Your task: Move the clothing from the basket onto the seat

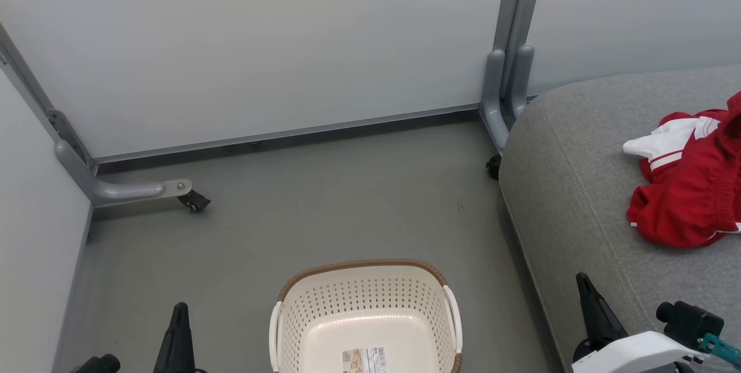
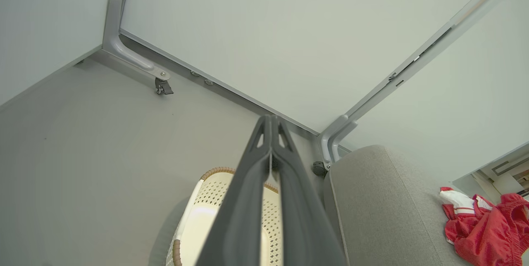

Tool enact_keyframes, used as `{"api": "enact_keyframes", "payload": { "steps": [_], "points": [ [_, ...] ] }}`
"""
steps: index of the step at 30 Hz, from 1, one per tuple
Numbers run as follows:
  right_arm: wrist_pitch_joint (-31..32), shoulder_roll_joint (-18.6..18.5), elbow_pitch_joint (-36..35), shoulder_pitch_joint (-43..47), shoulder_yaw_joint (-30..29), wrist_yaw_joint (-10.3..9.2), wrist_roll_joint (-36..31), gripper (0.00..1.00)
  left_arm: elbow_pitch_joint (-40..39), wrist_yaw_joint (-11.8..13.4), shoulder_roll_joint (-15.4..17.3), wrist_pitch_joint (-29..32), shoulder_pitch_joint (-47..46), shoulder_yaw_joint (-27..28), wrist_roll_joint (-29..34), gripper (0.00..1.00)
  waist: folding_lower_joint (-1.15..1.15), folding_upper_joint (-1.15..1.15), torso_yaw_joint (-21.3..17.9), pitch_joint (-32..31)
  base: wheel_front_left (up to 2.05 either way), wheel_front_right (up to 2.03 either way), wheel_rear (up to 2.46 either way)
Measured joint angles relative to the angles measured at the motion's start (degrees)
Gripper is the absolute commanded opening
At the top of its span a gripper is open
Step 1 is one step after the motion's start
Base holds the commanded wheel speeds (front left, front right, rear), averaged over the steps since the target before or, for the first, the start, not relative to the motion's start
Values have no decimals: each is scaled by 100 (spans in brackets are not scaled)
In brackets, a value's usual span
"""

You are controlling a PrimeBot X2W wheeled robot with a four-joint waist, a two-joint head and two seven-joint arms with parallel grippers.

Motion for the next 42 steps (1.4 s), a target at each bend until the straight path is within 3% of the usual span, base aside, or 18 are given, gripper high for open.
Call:
{"api": "enact_keyframes", "payload": {
  "steps": [42],
  "points": [
    [693, -79, 100, -530, -318, -1, 3064, 0, 225, -57, 74, 700, -778, 253, -2887, 0, 0, 0, 61, 201, 0, 0, 0]
  ]
}}
